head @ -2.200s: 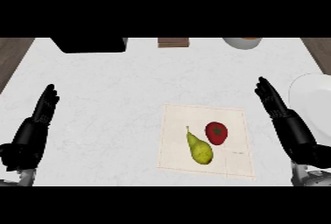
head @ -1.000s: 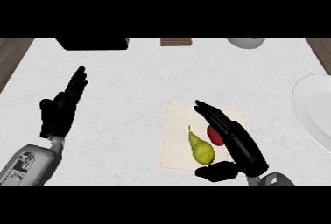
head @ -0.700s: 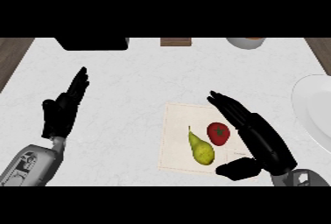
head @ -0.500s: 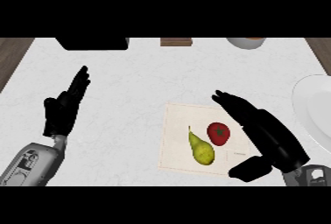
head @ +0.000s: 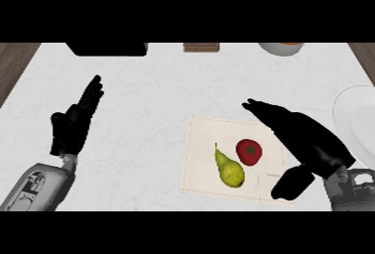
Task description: Pick the tomato from the placemat and place it in the plate
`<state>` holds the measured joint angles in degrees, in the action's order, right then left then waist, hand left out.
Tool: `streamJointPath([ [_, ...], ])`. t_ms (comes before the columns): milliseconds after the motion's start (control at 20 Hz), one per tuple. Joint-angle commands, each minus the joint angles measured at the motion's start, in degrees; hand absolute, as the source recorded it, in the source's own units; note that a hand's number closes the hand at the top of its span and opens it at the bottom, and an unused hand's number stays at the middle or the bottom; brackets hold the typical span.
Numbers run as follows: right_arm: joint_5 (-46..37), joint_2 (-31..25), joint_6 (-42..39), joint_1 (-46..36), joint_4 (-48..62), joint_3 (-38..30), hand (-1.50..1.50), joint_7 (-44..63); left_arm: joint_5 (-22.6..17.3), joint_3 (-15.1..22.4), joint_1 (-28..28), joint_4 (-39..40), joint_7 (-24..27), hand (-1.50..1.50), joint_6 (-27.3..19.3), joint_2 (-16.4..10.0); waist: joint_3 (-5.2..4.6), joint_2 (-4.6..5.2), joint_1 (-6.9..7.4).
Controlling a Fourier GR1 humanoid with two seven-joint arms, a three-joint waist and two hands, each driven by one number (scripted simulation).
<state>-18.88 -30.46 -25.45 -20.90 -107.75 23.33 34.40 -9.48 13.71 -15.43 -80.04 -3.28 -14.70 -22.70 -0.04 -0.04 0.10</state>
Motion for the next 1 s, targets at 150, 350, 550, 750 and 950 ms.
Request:
streamJointPath([
  [150,-6.4,8.6,-2.3,-1.3,6.9,2.5,-1.5,0.9,2.6,-2.5,-0.2,1.3,0.7,0.0,2.4,2.7,0.03,0.07,0.08],
  [350,-9.6,6.1,-4.8,0.2,11.6,1.7,-1.5,-4.0,2.9,-4.2,0.3,1.6,0.6,0.0,3.9,2.5,0.04,0.08,0.01],
  [550,-15.1,11.9,-3.5,-2.2,18.0,4.6,-1.5,-3.8,4.6,-4.8,-2.2,1.9,-1.9,0.0,3.9,4.0,0.04,0.09,0.12],
  [750,-19.3,11.2,-1.5,2.6,20.2,3.5,-1.5,-10.6,6.2,-6.1,-1.1,0.4,-3.0,0.0,4.8,5.1,0.05,0.04,-0.09],
  [950,-21.0,13.2,-4.9,-0.7,24.1,-0.4,-1.5,-12.4,8.5,-7.3,0.6,0.3,-1.7,0.0,5.7,6.6,0.04,0.03,-0.03],
])
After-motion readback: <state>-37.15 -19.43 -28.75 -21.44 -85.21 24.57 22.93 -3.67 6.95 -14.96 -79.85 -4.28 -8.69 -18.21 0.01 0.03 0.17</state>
